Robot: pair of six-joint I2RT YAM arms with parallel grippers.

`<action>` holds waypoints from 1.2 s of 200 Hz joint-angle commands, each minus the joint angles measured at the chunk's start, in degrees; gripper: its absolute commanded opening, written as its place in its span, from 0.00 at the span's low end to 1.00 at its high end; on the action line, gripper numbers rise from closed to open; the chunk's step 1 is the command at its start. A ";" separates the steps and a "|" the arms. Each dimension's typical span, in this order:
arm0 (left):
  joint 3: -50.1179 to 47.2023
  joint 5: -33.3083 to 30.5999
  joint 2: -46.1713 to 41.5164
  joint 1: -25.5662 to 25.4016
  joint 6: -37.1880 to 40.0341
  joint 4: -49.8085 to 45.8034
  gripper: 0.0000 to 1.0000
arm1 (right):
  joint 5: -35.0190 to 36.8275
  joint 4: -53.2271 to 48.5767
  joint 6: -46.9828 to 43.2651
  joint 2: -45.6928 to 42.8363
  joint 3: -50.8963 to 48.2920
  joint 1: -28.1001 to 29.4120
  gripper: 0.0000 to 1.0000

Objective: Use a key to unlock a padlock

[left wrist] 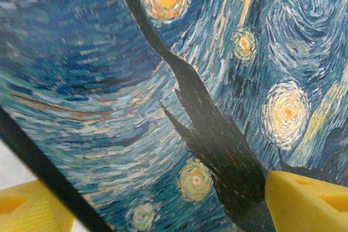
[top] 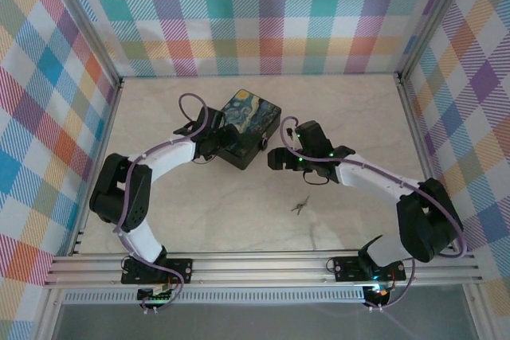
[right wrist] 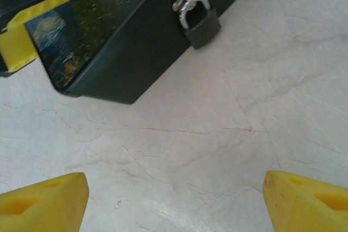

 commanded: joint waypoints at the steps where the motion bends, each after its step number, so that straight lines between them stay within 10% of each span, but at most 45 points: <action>1: 0.96 -2.13 2.61 0.18 1.99 -0.70 0.79 | -0.96 0.88 0.06 1.23 1.64 1.02 0.83; 58: 0.45 -0.39 3.76 6.59 14.42 -1.20 0.59 | -0.44 -1.96 -1.16 2.87 3.45 1.82 0.83; 132: 5.31 7.71 -2.79 7.94 21.05 -7.50 0.71 | 4.21 -9.81 6.43 4.44 6.16 1.26 0.76; 240: -6.15 0.79 -13.42 -9.85 14.57 -12.07 0.74 | 9.46 -14.97 21.43 -8.07 -14.00 -1.34 0.48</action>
